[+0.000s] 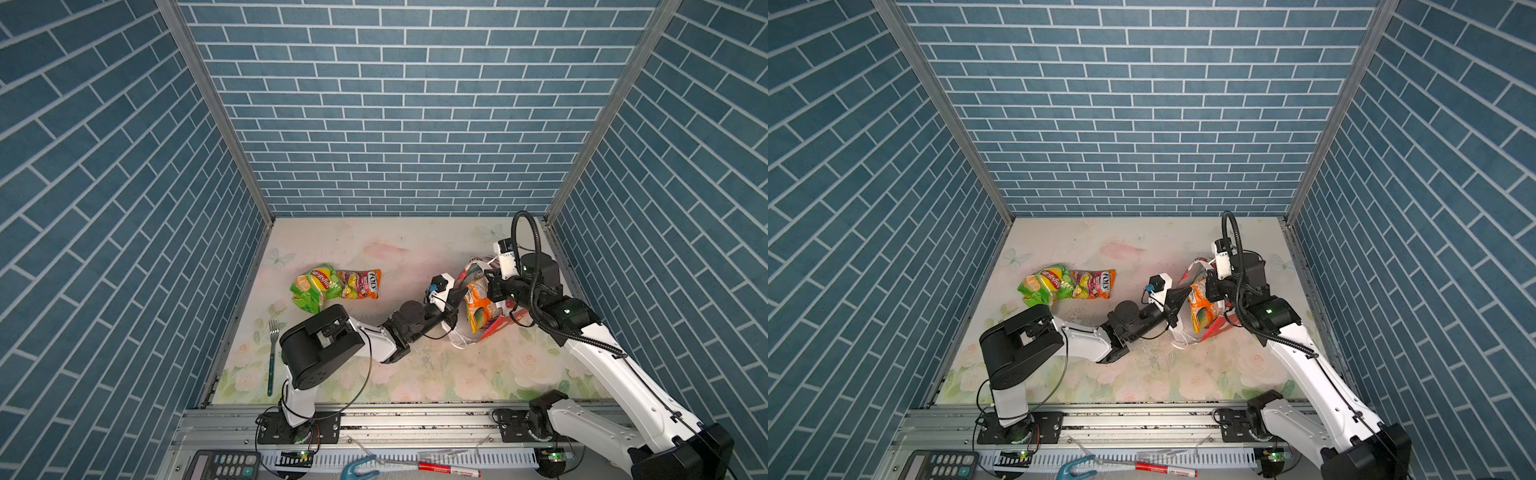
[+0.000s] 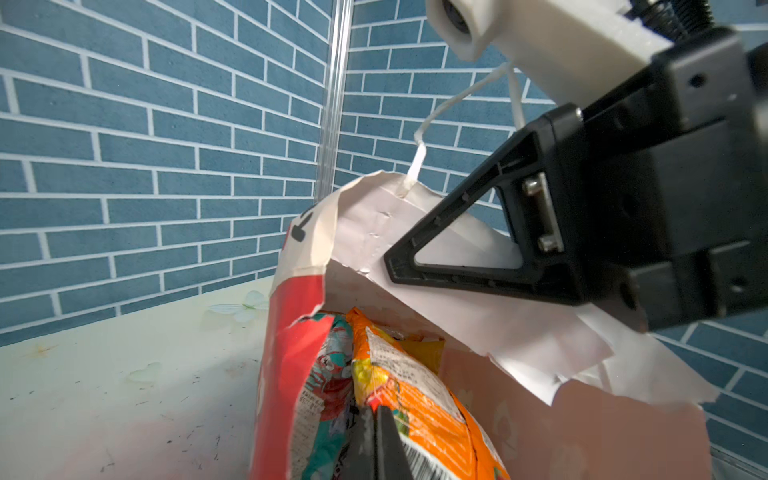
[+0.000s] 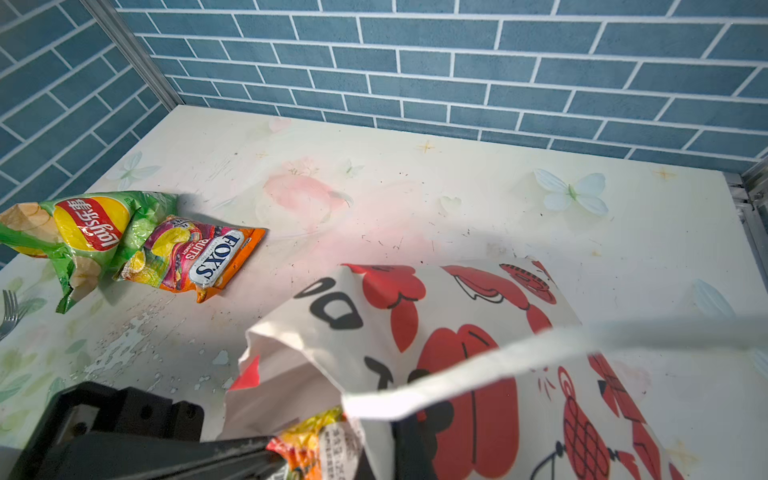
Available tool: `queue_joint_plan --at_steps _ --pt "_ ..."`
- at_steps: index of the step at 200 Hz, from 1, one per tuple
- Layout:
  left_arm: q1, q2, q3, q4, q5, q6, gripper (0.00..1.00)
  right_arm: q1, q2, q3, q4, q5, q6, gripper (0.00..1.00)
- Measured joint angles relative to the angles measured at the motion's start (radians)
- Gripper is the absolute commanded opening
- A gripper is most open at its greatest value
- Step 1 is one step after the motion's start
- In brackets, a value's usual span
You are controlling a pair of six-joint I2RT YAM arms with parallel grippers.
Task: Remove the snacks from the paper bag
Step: 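Close the left gripper on the orange Fox's fruits packet, then lift the orange packet up out of the bag with the left gripper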
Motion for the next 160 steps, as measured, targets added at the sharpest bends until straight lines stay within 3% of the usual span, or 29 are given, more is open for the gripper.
queue_joint_plan --at_steps 70,160 --pt "0.008 -0.01 -0.046 0.005 -0.026 -0.033 0.0 0.0 0.014 0.0 0.0 0.009 0.03 0.0" --pt "0.105 -0.088 -0.14 0.0 -0.019 -0.104 0.0 0.002 0.05 0.0 0.018 0.025 0.08 0.0"
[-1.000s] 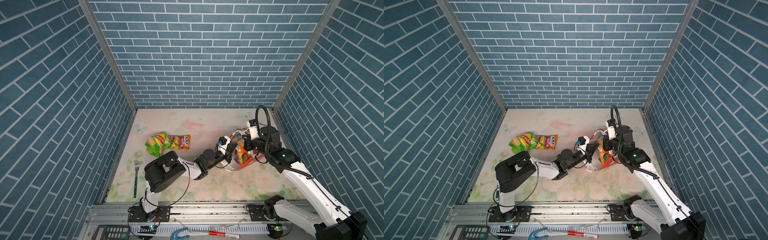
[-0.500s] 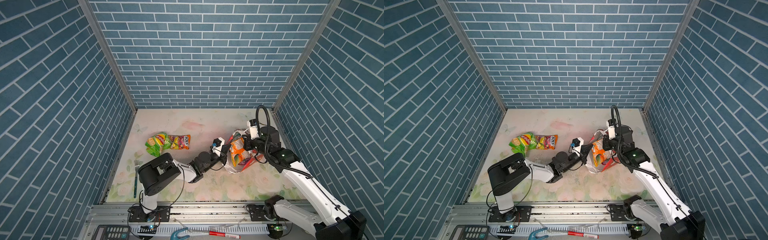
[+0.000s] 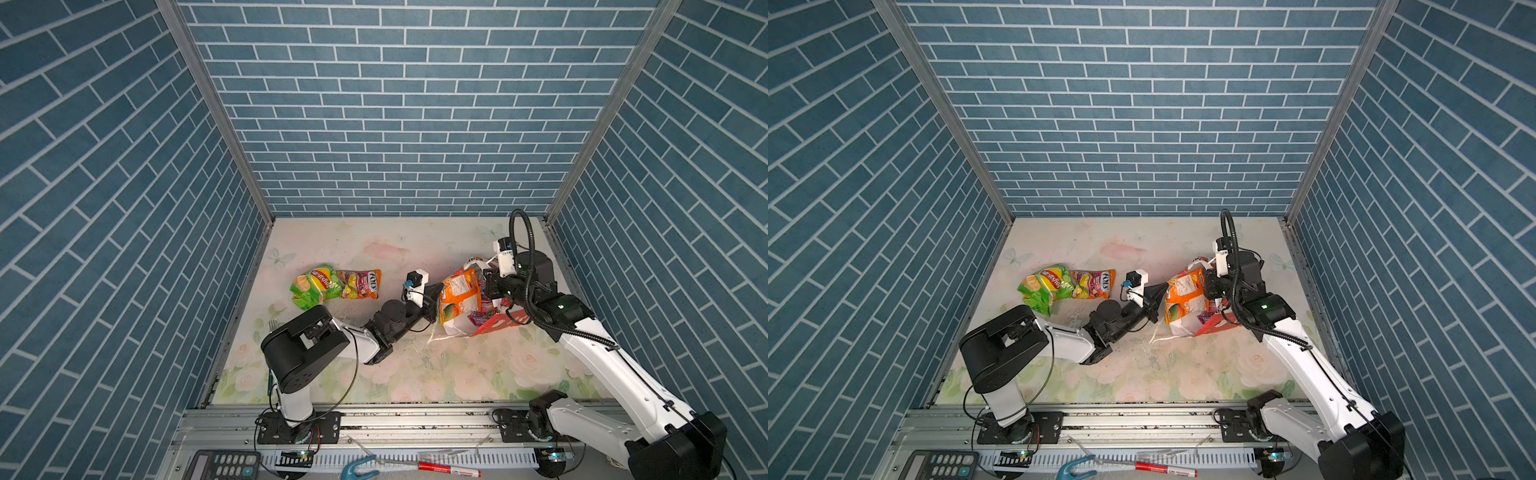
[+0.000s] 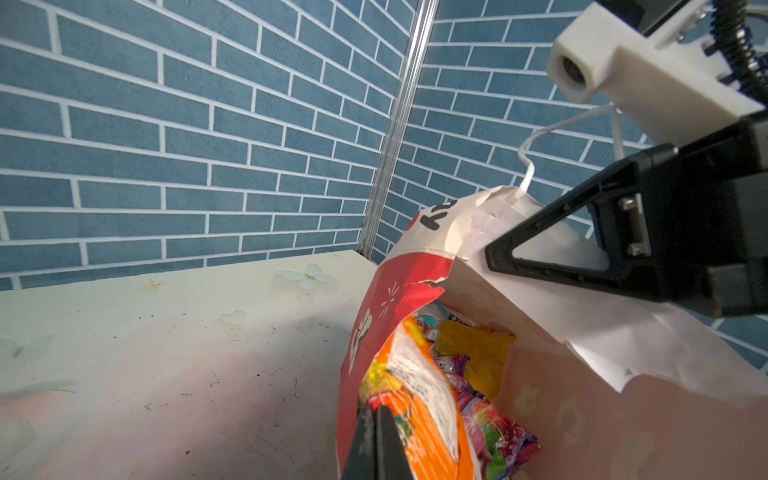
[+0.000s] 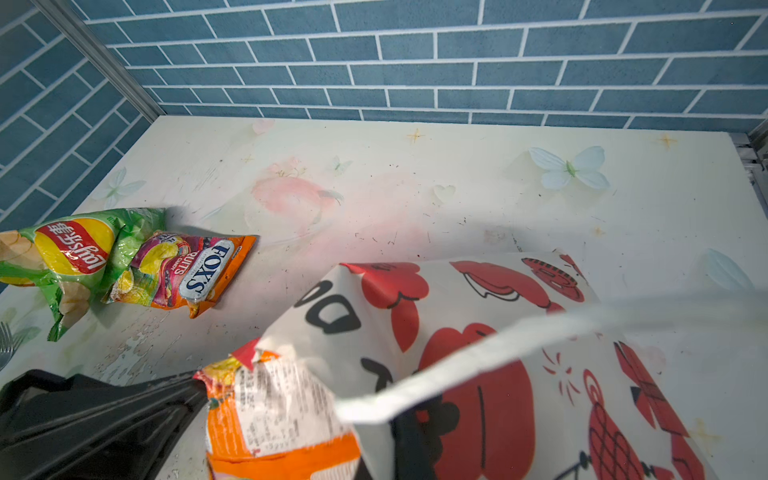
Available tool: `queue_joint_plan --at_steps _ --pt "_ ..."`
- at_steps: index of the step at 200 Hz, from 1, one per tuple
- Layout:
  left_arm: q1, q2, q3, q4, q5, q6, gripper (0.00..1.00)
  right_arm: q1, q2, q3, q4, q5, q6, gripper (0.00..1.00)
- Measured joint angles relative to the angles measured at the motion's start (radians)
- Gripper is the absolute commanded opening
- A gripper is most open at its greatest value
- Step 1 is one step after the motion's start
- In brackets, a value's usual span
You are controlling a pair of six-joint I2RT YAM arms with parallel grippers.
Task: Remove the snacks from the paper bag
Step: 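Lift the orange packet up out of the bag with the left gripper, then lift the orange Fox's fruits packet up out of the bag with the left gripper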
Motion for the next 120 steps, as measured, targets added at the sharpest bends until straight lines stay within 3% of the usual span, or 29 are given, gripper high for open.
queue_joint_plan --at_steps 45,120 --pt "0.047 -0.005 0.0 -0.002 0.044 -0.043 0.0 0.0 0.022 0.0 0.013 -0.005 0.022 0.0" --pt "0.05 -0.039 0.036 -0.074 0.123 -0.089 0.0 0.0 0.032 0.0 0.029 0.034 0.046 0.0"
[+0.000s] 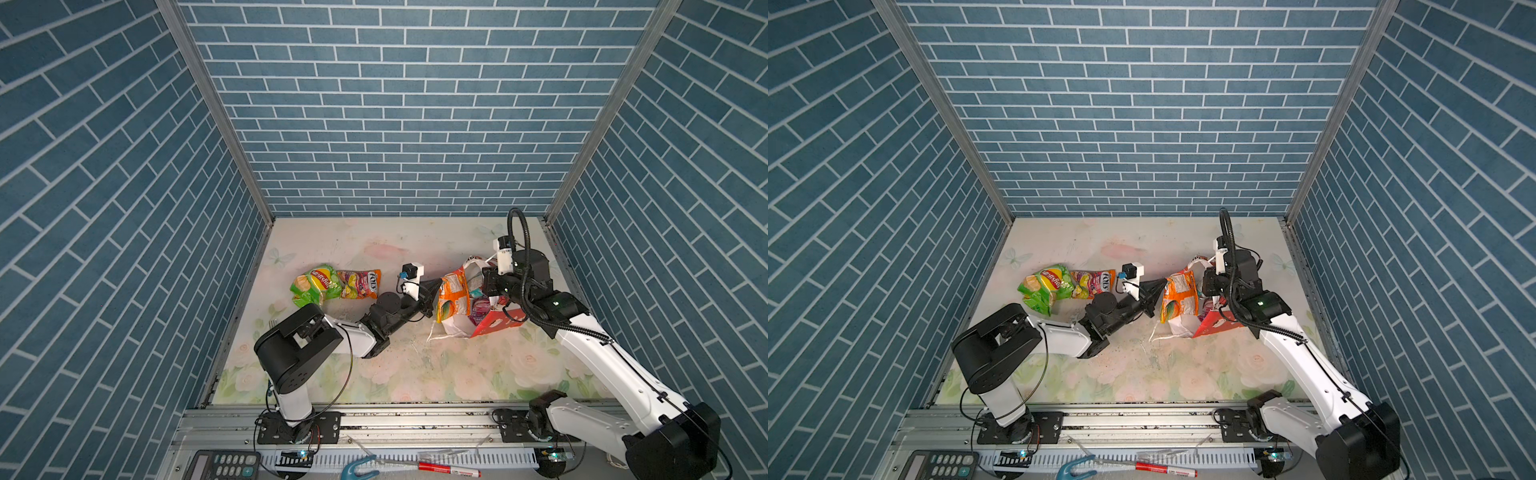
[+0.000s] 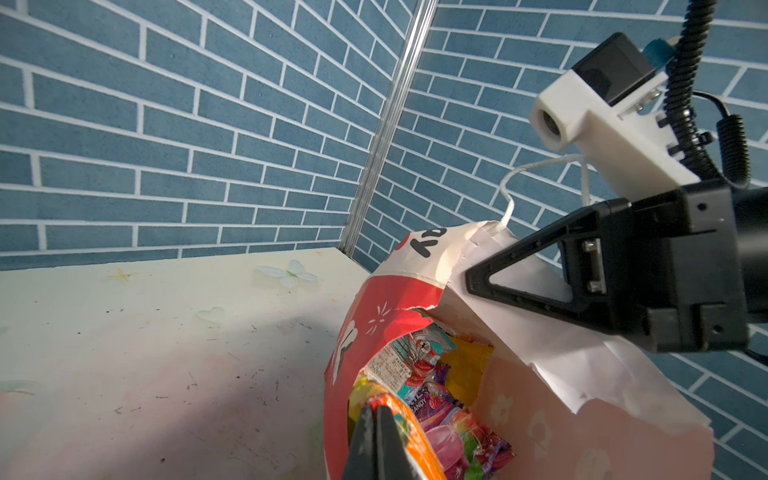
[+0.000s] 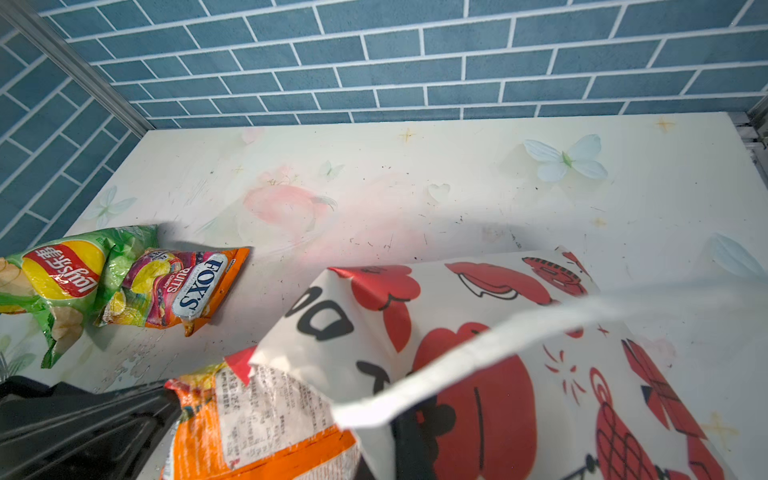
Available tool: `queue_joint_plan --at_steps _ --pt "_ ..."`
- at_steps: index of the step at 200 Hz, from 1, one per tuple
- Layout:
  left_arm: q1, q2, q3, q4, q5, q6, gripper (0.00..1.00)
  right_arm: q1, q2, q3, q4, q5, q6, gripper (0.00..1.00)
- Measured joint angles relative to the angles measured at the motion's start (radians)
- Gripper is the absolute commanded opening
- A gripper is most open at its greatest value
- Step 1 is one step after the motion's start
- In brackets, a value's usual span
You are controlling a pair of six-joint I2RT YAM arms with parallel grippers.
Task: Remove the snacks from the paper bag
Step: 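Lift the orange Fox's fruits packet up out of the bag with the left gripper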
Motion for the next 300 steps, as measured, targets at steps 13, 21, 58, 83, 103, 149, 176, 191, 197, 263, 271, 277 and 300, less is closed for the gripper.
queue_joint_plan --at_steps 13,21,58,83,103,149,176,191,197,263,271,277,300 --pt "0.001 -0.019 0.016 -0.024 0.006 0.0 0.0 0.0 0.0 0.0 0.005 0.007 0.003 0.0" --pt "0.002 -0.033 0.024 -0.043 0.009 0.001 0.0 0.0 0.0 0.0 0.008 0.009 0.009 0.0" --pt "0.003 -0.084 0.062 -0.138 0.017 0.004 0.0 0.0 0.0 0.0 0.011 0.012 0.024 0.0" --pt "0.003 -0.105 0.095 -0.223 0.021 0.005 0.0 0.0 0.0 -0.007 0.02 0.012 0.025 0.0" --pt "0.003 -0.119 0.117 -0.28 0.028 0.007 0.0 0.0 0.0 -0.008 0.024 0.012 0.025 0.0" --pt "0.003 -0.158 0.181 -0.446 0.036 0.025 0.0 0.0 0.003 -0.006 0.021 -0.002 0.021 0.0" --pt "0.003 -0.183 0.246 -0.547 0.049 0.042 0.0 0.0 0.014 0.008 0.01 -0.005 0.016 0.0" --pt "0.003 -0.196 0.274 -0.586 0.053 0.048 0.0 0.0 0.013 0.008 0.011 -0.005 0.016 0.0" --pt "0.003 -0.198 0.285 -0.6 0.055 0.049 0.0 0.0 0.013 0.008 0.011 -0.006 0.016 0.0" --pt "0.003 -0.214 0.389 -0.786 0.076 0.071 0.0 0.0 0.013 0.008 0.015 -0.017 0.014 0.0" --pt "0.003 -0.22 0.401 -0.808 0.077 0.076 0.0 0.0 0.013 0.008 0.015 -0.02 0.014 0.0" --pt "0.003 -0.225 0.41 -0.823 0.08 0.08 0.0 0.0 0.013 0.008 0.015 -0.023 0.014 0.0" --pt "0.003 -0.23 0.476 -0.887 0.091 0.091 0.0 0.0 0.013 0.008 0.016 -0.032 0.014 0.0"
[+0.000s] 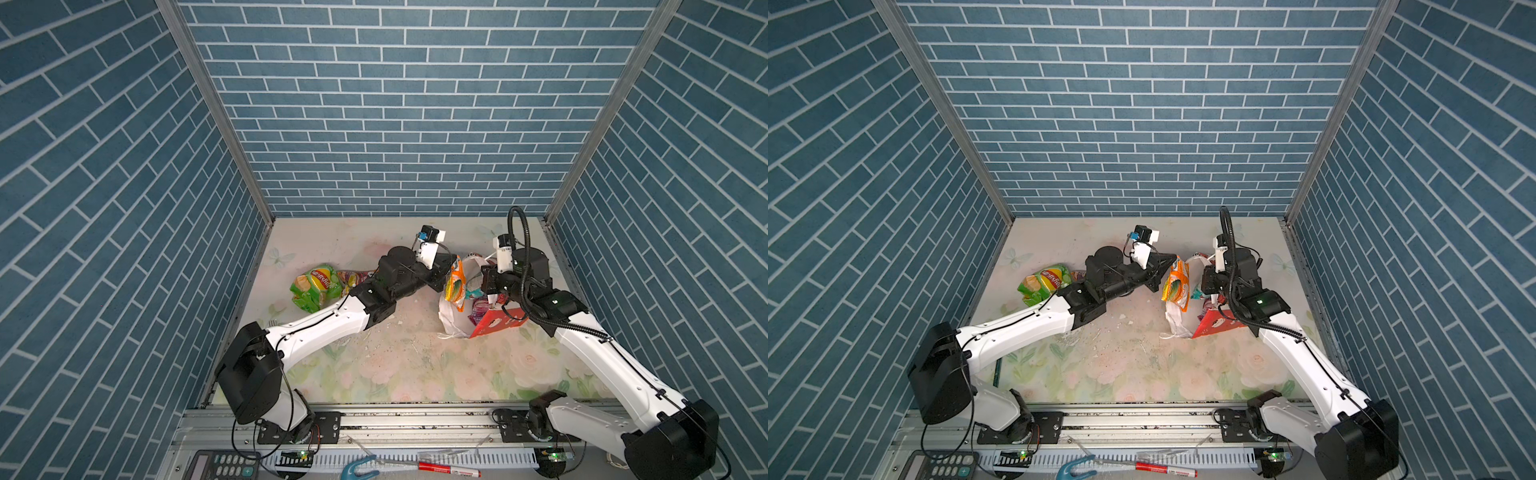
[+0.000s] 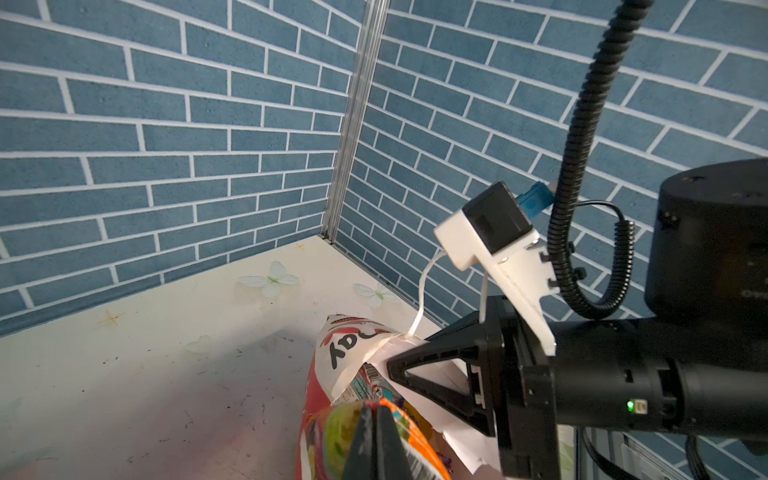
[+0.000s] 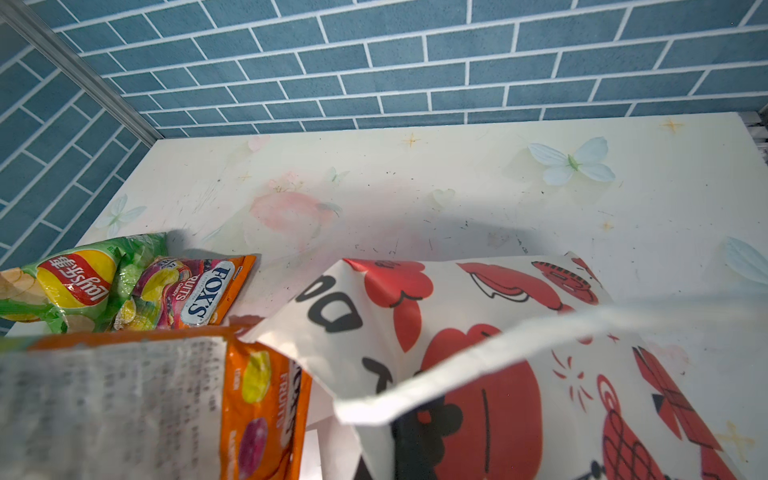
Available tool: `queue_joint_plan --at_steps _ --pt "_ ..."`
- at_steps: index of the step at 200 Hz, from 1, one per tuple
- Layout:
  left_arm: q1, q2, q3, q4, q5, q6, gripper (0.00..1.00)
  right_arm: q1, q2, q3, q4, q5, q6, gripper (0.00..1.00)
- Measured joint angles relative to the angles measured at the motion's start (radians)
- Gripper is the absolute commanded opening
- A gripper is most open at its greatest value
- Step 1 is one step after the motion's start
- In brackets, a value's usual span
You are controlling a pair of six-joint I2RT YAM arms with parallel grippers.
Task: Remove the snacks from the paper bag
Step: 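Lift the orange Fox's fruits packet up out of the bag with the left gripper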
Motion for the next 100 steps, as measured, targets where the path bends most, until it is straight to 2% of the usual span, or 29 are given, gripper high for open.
queue_joint_plan --at_steps 34,100 --pt "0.0 -0.01 0.078 -0.069 0.003 0.003 0.0 0.0 0.0 0.0 0.005 -0.003 0.0 0.0" --pt "0.014 -0.029 0.132 -0.215 -0.055 0.02 0.0 0.0 -0.009 0.0 0.005 0.002 -0.001 0.0"
